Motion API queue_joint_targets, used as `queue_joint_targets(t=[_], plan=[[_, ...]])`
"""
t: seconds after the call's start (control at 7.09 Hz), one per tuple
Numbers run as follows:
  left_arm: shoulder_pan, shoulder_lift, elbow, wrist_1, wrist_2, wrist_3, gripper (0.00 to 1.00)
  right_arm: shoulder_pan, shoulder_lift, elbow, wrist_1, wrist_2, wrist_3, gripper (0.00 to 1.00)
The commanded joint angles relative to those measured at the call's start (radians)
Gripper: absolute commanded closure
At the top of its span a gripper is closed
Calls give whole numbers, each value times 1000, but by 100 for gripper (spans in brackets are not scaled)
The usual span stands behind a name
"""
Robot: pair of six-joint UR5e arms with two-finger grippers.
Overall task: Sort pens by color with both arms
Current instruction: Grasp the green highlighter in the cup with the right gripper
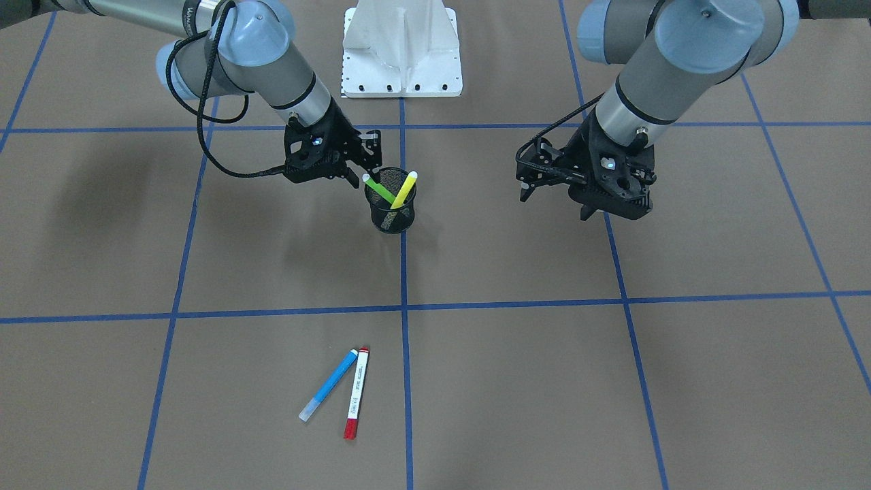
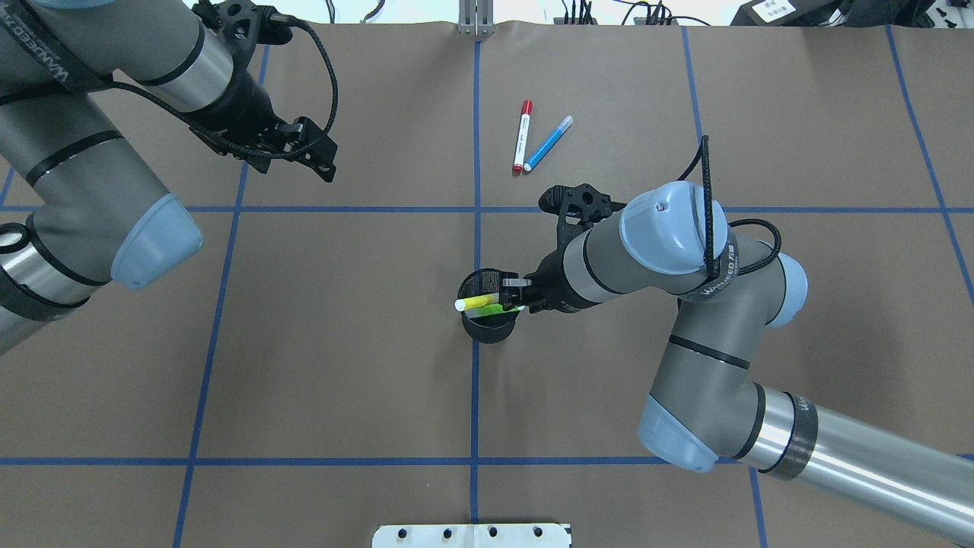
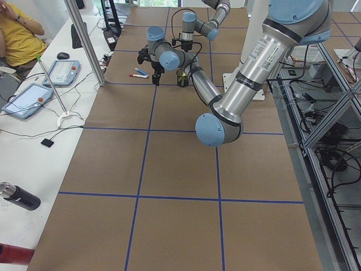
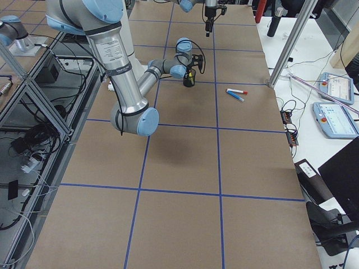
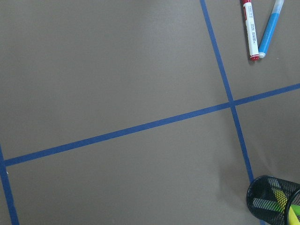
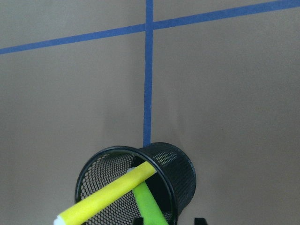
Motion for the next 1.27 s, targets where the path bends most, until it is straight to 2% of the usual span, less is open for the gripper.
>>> queue_joint_targets(t=[0.0, 0.28, 0.71, 0.99, 1.13], plan=[[0, 0, -1, 0, 0, 0, 1, -1, 2, 3, 0, 0, 1, 60], [0, 0, -1, 0, 0, 0, 1, -2, 2, 1, 0, -1, 1, 66], [0, 0, -1, 0, 0, 0, 1, -1, 2, 10, 0, 0, 1, 82], [0, 0, -1, 0, 0, 0, 1, 5, -1, 47, -2, 5, 1, 87], [0, 0, -1, 0, 0, 0, 1, 14, 1, 93, -50, 11, 1, 90]])
